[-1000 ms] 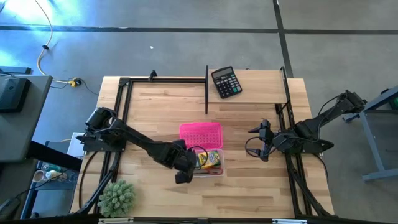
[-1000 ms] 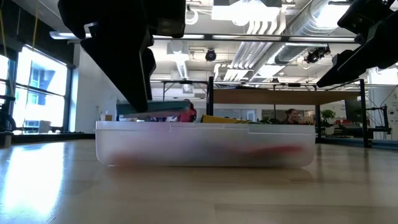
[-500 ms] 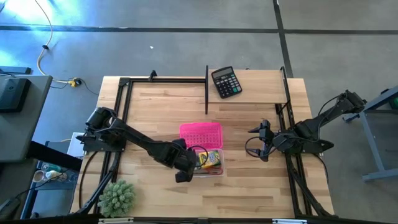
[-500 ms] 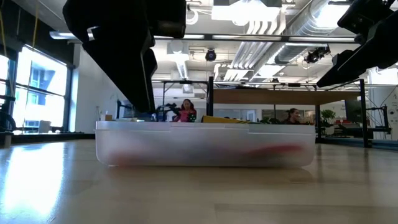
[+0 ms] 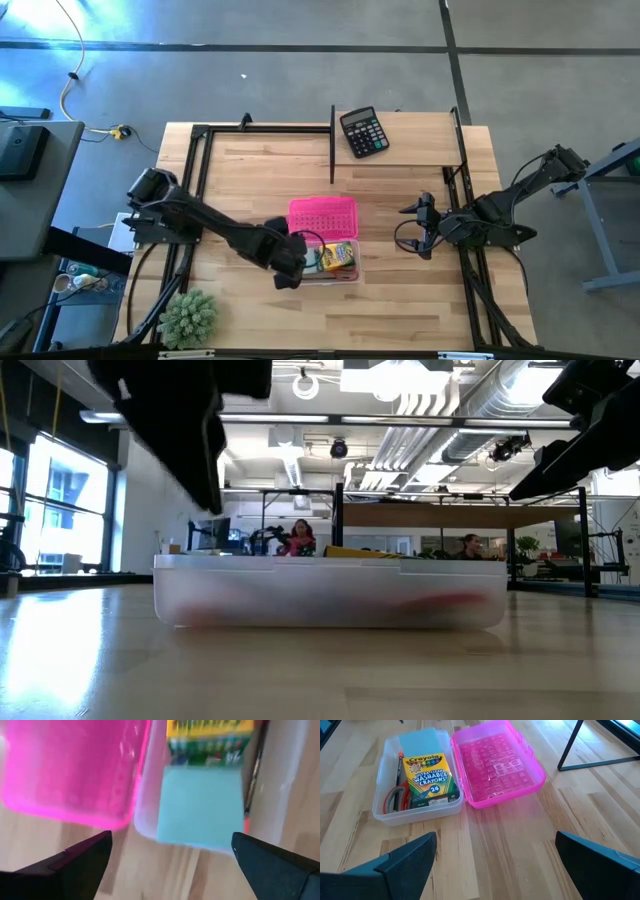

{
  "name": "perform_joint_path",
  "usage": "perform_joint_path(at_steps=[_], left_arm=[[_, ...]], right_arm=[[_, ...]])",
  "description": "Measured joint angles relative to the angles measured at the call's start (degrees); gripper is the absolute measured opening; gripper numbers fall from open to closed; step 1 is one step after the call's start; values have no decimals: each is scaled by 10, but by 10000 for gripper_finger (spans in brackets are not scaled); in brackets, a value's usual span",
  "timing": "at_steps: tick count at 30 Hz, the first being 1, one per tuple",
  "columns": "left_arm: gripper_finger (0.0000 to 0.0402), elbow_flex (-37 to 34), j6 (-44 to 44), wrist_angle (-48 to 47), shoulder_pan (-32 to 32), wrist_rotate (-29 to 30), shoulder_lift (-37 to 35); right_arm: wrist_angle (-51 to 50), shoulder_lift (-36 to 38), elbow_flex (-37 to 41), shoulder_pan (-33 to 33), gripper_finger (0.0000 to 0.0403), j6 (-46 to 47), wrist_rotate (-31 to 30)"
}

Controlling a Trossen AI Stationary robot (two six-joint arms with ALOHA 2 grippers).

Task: Pack school essentials
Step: Put the blue sticky notes into the supply box

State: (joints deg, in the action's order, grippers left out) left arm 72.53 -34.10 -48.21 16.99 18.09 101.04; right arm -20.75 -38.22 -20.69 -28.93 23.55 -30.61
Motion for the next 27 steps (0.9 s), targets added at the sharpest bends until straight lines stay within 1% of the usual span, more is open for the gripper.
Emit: perform_joint_path(at_steps=[2, 7, 11, 15, 17, 19, 21, 23, 25, 27], left_arm=[[400, 1, 7, 15, 6, 21, -13], [400, -3, 28, 11, 32, 25, -60], [400, -28, 34, 39, 53, 34, -107], [400, -82, 35, 121, 62, 36, -153], [400, -114, 34, 182, 63, 31, -168], [400, -155, 29, 209, 62, 29, -186], [400, -184, 25, 273, 56, 18, -191], [400, -218, 17, 298, 49, 4, -202], [400, -240, 17, 360, 42, -11, -201], [400, -262, 9, 383, 35, -20, -202]], right_arm=[[0, 0, 0, 0, 398, 0, 0], [3, 0, 0, 0, 398, 0, -1], [3, 0, 0, 0, 398, 0, -2], [4, 0, 0, 0, 398, 0, -2], [0, 1, 0, 0, 398, 0, -2], [5, -1, 0, 0, 398, 0, -2], [-2, 0, 0, 0, 398, 0, 0], [4, -4, -1, 0, 398, 0, 0], [-4, -1, 0, 0, 398, 0, 1], [4, -5, -1, 1, 398, 0, 0]])
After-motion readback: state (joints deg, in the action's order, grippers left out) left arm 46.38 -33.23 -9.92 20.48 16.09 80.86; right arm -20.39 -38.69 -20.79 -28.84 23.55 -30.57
